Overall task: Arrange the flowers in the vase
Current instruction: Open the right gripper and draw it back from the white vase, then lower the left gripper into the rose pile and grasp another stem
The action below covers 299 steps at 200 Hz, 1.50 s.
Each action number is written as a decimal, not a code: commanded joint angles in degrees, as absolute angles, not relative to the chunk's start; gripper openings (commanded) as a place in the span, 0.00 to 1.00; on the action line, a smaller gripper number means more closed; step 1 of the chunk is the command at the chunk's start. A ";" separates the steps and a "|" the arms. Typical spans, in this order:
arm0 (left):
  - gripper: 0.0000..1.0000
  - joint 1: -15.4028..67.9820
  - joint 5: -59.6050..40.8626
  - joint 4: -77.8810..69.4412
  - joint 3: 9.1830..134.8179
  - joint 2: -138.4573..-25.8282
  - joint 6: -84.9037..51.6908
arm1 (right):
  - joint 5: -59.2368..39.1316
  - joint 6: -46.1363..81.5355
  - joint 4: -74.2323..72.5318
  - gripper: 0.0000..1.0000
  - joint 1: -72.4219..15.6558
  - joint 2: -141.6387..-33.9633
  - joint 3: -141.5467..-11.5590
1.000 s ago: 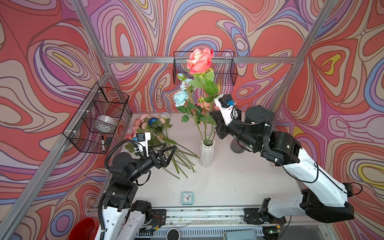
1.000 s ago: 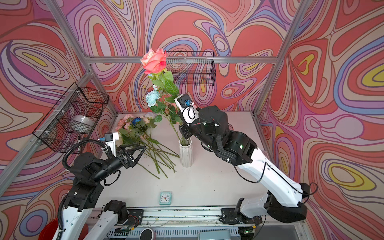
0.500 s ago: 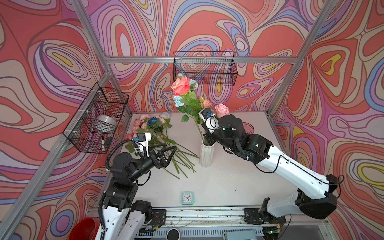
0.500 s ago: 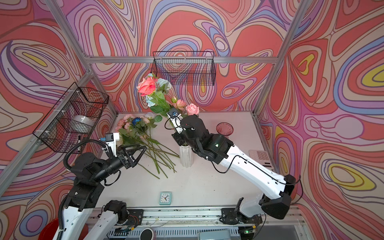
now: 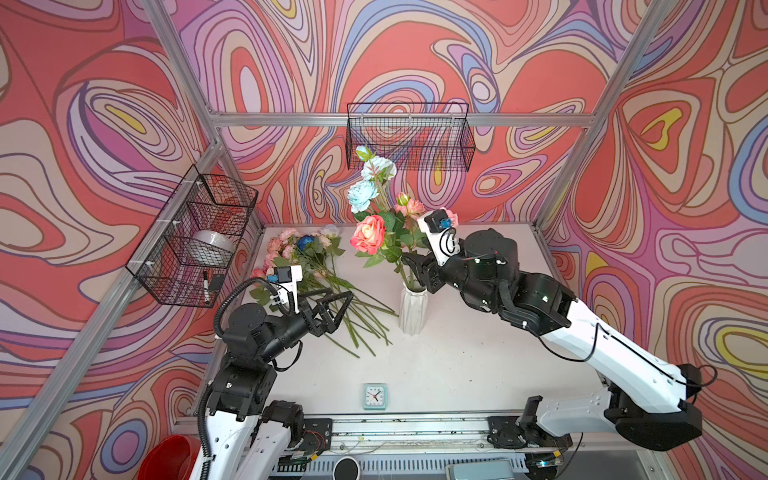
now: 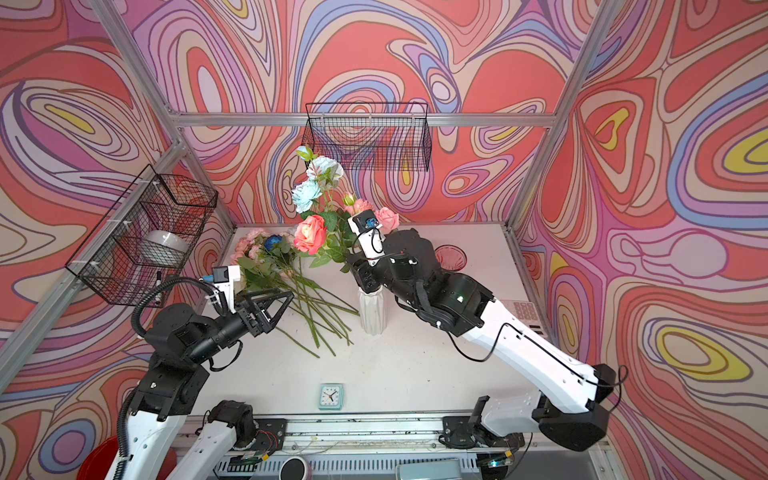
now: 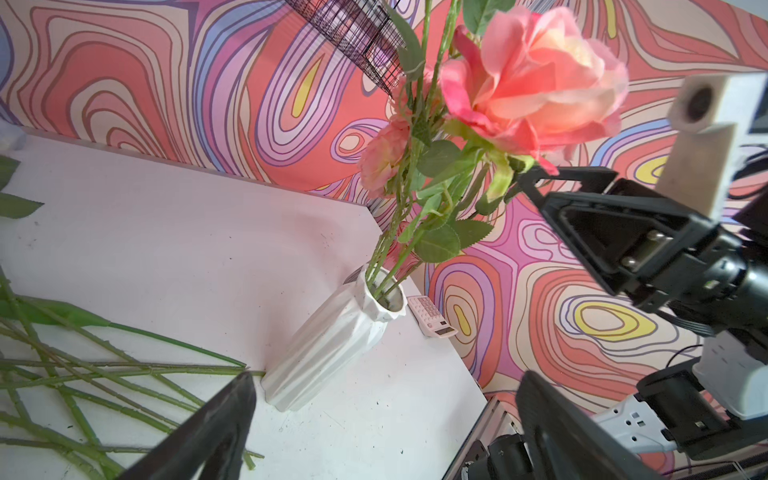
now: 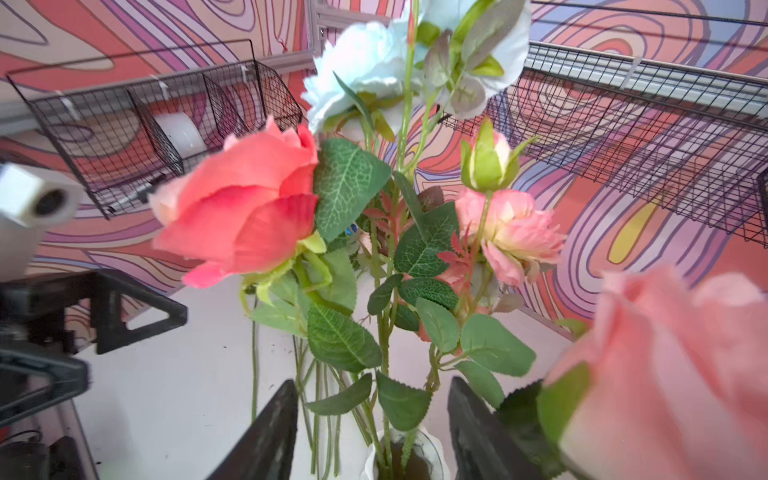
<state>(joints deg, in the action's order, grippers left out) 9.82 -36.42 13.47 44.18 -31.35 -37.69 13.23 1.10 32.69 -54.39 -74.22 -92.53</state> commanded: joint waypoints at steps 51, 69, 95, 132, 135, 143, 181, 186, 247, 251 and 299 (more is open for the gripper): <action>1.00 10.19 -28.89 18.41 42.81 -32.62 -38.45 | -1.53 9.25 22.51 0.60 -54.22 -57.63 -78.48; 1.00 10.20 -26.75 19.06 40.98 -32.72 -39.71 | -2.31 10.63 21.33 0.59 -54.22 -53.46 -72.54; 0.99 10.20 -22.31 21.03 37.74 -32.77 -41.16 | -2.98 12.73 23.83 0.57 -54.21 -50.31 -66.78; 0.74 10.18 -18.29 21.60 33.10 -36.78 -44.14 | -6.22 16.08 25.51 0.51 -54.17 -49.57 -61.16; 0.71 10.19 -17.75 21.65 32.86 -37.33 -44.41 | -6.48 16.26 25.37 0.51 -54.18 -49.57 -60.65; 0.65 10.15 -16.18 22.01 32.23 -39.16 -44.93 | -6.87 16.69 24.85 0.50 -54.21 -49.61 -59.56; 0.50 10.20 -9.89 18.83 30.06 -48.97 -48.26 | -7.37 17.46 23.39 0.49 -54.22 -49.49 -56.90; 0.48 10.20 -9.33 16.61 27.69 -50.07 -48.70 | -7.22 17.48 23.22 0.49 -54.22 -49.41 -56.70; 0.35 10.12 -9.18 -6.66 28.88 -67.71 -52.25 | -5.50 17.57 23.95 0.49 -54.23 -47.74 -55.40; 0.35 10.11 -9.03 -7.60 28.96 -68.52 -52.28 | -5.38 17.65 24.11 0.49 -54.17 -47.58 -55.30; 0.25 9.41 -5.92 -7.75 38.96 -79.08 -52.38 | -3.45 18.24 25.07 0.48 -54.23 -45.11 -53.88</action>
